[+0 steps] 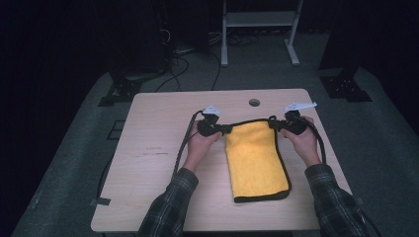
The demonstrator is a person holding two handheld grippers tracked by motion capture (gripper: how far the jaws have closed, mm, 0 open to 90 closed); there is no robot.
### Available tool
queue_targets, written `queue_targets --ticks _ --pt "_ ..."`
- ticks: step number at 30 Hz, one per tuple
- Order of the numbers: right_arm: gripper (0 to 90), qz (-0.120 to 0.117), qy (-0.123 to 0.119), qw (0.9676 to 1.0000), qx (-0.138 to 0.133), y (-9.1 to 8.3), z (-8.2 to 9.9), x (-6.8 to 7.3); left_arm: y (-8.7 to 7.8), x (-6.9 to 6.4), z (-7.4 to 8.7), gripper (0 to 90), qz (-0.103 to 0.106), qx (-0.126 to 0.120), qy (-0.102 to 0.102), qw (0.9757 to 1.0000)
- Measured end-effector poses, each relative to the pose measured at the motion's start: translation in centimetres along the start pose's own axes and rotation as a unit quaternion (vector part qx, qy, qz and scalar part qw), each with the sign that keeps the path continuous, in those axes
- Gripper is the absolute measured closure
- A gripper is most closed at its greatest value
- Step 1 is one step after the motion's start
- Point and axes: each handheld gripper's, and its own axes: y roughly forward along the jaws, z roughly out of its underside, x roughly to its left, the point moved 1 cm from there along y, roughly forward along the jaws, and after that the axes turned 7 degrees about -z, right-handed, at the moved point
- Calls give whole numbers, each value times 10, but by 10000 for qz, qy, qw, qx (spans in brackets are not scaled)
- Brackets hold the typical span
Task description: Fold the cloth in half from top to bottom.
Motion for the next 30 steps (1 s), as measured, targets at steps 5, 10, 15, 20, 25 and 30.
queue_targets --ticks 5,10,15,20,25,30 --pt "818 -64 -13 10000 -49 -13 4 8 -11 -11 -1 821 88 -8 127 9999" --pt "818 -122 -24 9999 -73 -26 10 19 -23 -24 2 820 189 -52 278 9994" --pt "817 -198 -88 9998 -10 -37 20 30 -33 -36 11 820 279 5 394 9988" --pt "817 -221 -211 9995 87 -46 32 43 -39 -45 17 820 365 31 365 9987" --pt "816 -291 -246 9992 145 -57 45 53 -46 -61 28 820 558 55 415 9976" --pt "815 -394 -202 9988 224 -64 60 61 -51 -71 37 819 682 173 472 9964"
